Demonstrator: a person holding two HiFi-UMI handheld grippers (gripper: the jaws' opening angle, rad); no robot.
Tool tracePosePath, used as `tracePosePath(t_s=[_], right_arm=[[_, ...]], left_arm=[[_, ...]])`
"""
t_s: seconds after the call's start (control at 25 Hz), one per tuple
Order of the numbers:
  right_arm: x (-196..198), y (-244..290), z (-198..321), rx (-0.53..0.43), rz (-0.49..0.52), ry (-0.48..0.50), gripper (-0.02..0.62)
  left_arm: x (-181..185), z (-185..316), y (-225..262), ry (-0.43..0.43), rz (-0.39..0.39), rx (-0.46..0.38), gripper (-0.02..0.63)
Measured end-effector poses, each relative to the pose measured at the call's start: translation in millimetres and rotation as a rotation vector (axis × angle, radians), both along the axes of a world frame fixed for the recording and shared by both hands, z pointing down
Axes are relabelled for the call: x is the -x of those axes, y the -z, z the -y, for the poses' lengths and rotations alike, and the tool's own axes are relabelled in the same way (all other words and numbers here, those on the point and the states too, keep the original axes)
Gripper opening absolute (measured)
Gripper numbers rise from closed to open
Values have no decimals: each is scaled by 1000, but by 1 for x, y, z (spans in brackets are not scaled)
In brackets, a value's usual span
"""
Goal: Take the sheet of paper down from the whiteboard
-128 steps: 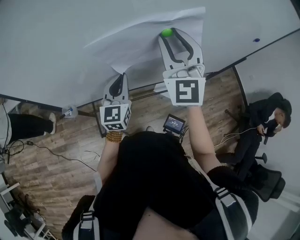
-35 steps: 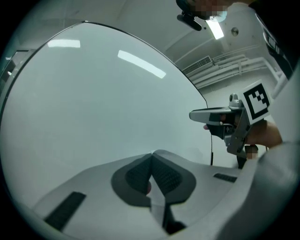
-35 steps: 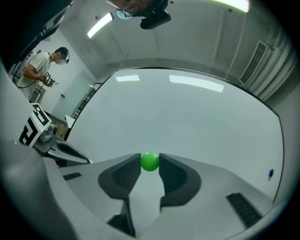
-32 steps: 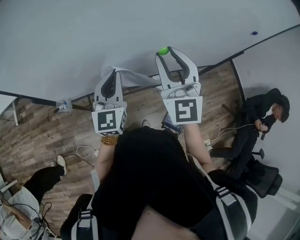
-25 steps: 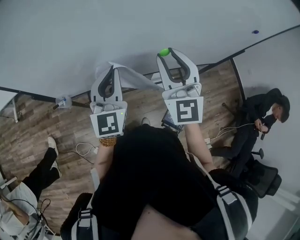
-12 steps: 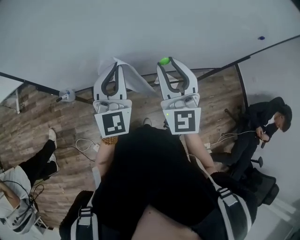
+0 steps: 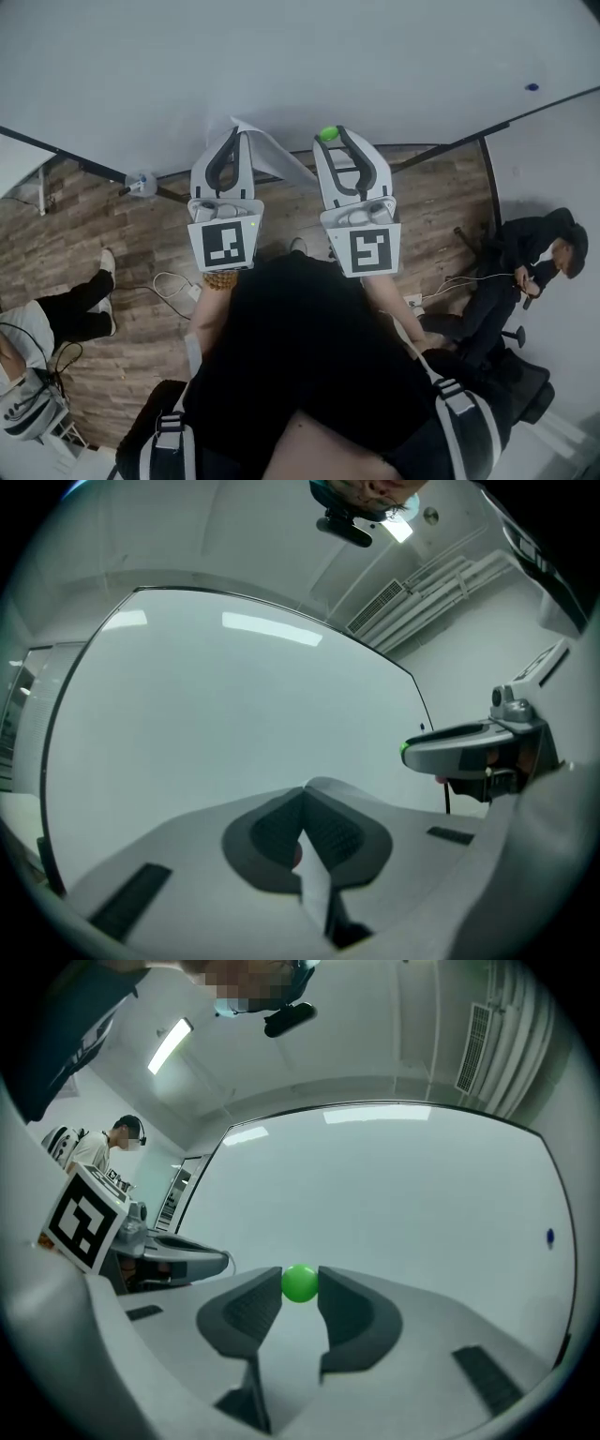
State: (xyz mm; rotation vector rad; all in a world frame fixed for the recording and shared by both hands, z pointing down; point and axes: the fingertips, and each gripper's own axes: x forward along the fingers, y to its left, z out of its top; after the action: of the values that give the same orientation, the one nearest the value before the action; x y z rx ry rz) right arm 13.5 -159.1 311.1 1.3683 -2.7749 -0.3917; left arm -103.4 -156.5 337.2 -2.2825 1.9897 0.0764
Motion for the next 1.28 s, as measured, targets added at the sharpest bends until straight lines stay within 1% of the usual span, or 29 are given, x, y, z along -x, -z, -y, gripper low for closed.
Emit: tracePosePath(t_s=[0.12,0.48,0.72,0.88,1.12,1.28], right_arm=[[3,-4,0,11,15,9,120],[6,-15,-3,49,5,24,118],[-2,-13,-2,29,-38,14,118],[-8,-13,-1,19,-56,3,118],[-15,-9,5,23,-55,6,118],[-28,-6,9,21,-61,-6,117]], left_arm=[[1,1,-6,1,-1,17,5],[-1,5,-11,4,10,44,5],[-1,7,-13,-11,37,48,5],[-2,10,-12,-16,28,41,5],[-7,18,-13,-28,43,49,5],[-15,24,-15,-32,57,69,6]])
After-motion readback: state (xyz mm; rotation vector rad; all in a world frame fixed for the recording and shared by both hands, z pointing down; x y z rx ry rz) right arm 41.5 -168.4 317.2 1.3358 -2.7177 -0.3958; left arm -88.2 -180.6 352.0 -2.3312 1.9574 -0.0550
